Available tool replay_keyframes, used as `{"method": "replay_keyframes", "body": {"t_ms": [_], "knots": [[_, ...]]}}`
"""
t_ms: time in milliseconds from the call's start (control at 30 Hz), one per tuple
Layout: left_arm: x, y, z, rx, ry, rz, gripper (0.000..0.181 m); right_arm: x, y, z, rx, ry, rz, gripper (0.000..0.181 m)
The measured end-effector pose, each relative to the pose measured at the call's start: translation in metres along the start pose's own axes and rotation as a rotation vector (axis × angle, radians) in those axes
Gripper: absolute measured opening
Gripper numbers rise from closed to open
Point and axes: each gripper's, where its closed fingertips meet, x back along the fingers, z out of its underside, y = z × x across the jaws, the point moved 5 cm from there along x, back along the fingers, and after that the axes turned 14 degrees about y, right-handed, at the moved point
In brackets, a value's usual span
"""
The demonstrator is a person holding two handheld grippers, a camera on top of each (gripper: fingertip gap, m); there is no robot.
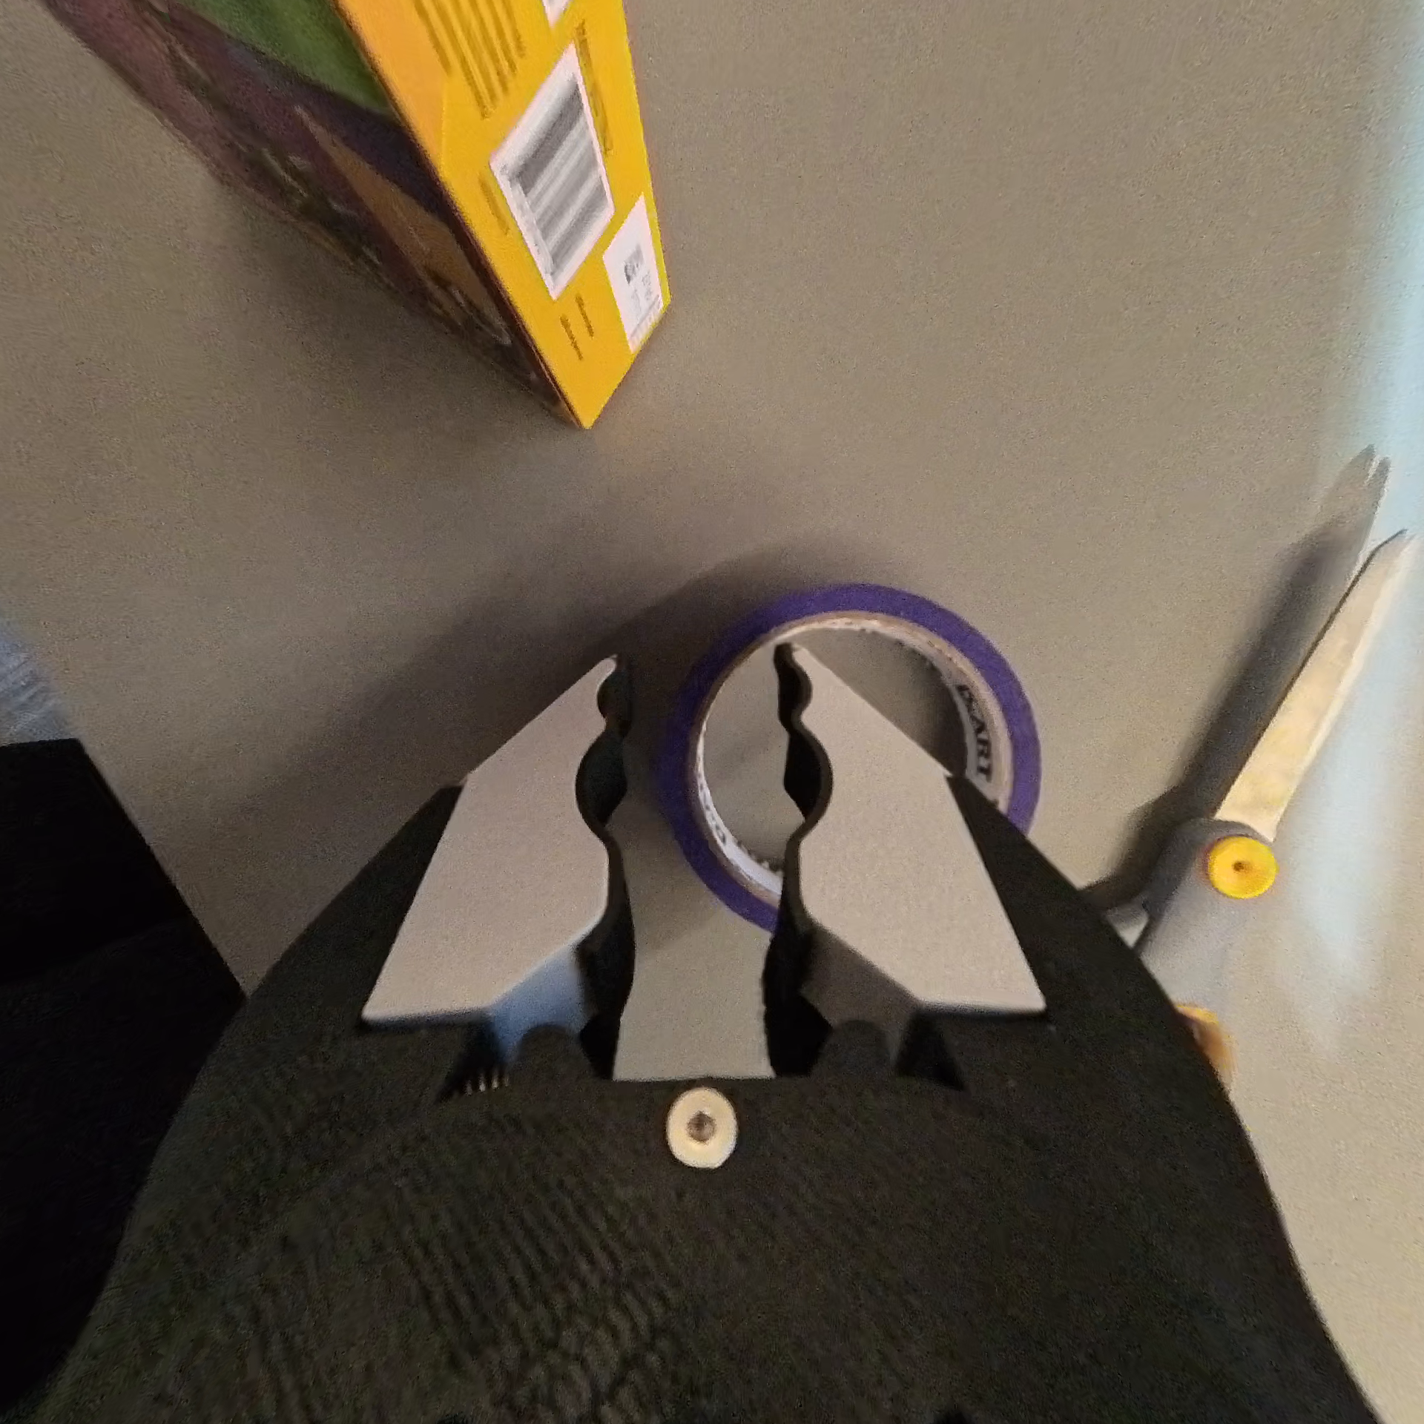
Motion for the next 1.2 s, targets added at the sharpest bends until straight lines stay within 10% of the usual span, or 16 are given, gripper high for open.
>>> {"method": "replay_keyframes", "body": {"t_ms": [233, 467, 633, 867, 933, 1200], "knots": [[0.021, -0.028, 0.052, 0.033, 0.011, 0.012, 0.010, 0.013, 0.015, 0.007, 0.020, 0.070, -0.163, 0.009], [0.022, -0.105, 0.039, -0.011, -0.093, 0.399, 0.030, 0.290, 0.054, -0.010, 0.237, -0.833, -1.300, 0.008], [-0.012, -0.204, 0.006, 0.081, -0.126, 0.957, 0.051, 0.382, 0.071, -0.001, 0.527, -1.168, -1.583, 0.008], [-0.028, -0.278, -0.013, 0.074, -0.116, 1.248, 0.047, 0.391, 0.105, -0.009, 0.710, -1.162, -1.528, 0.009], [-0.031, -0.273, -0.014, 0.037, -0.133, 1.143, 0.024, 0.387, 0.110, -0.009, 0.702, -1.145, -1.520, 0.009], [0.007, -0.243, -0.019, -0.449, -0.089, 0.610, 0.021, 0.392, 0.110, -0.030, 0.449, -0.823, -1.477, 0.046]]}}
